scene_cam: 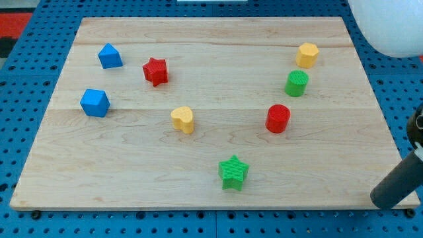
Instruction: Push the blue triangle towards top center of the board
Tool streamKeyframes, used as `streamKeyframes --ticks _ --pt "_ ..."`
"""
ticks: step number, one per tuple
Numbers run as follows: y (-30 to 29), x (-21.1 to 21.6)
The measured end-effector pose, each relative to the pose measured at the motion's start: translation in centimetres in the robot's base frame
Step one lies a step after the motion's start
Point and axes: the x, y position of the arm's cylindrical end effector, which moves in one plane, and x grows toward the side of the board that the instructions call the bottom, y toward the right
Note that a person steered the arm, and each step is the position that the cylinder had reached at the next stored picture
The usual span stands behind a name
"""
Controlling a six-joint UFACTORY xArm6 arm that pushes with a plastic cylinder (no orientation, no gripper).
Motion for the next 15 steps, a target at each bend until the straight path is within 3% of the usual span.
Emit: streamKeyframes --ticks 7,8,9,10,12,13,15 --pt "-2.9 -0.6" --pt "0.1 -3.8" --pt "7.4 -7.6" --pt "10.4 -14.0" --pt "10.4 -26.4" --pt "7.7 -29.8" --pt "-5.4 -33.7"
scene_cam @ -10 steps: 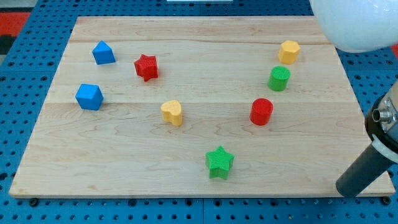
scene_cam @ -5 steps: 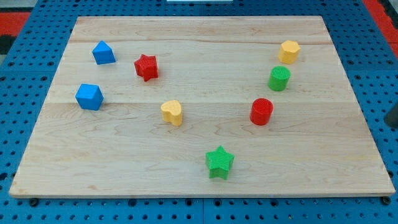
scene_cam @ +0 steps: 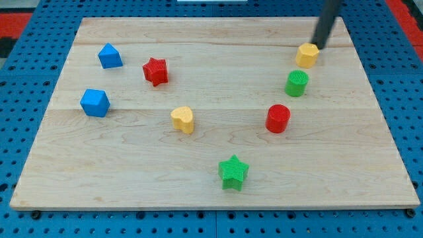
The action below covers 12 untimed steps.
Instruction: Push the blue triangle towards top center of the board
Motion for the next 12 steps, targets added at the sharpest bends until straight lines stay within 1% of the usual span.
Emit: streamKeyframes --ticks 3,6,7,8,9,10,11,12 --pt "-23.1 -1.3" --pt "-45.1 -1.3" --pt "-47.2 2.4" --pt "-46.7 6.1" --pt "-44.4 6.3" --pt "-43.1 4.5" --pt "-42.8 4.0" --pt "-44.5 5.8"
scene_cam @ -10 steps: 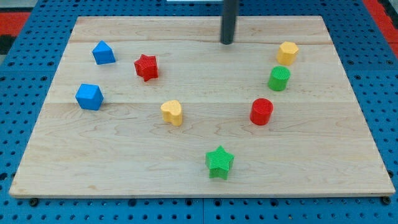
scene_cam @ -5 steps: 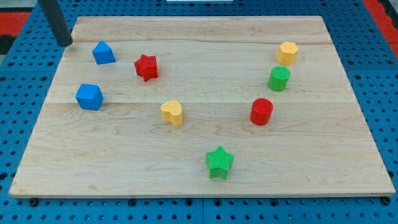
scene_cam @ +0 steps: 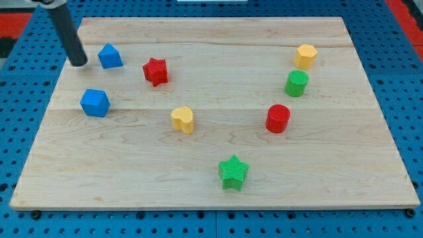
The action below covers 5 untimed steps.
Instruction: Push the blue triangle towards top center of the board
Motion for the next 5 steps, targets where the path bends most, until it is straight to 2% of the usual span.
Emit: streamKeyframes --ticks 1,3,4,5 --pt "3.5 0.2" --pt "4.3 0.2" --pt "6.5 0.0" --pt "6.8 -1.8"
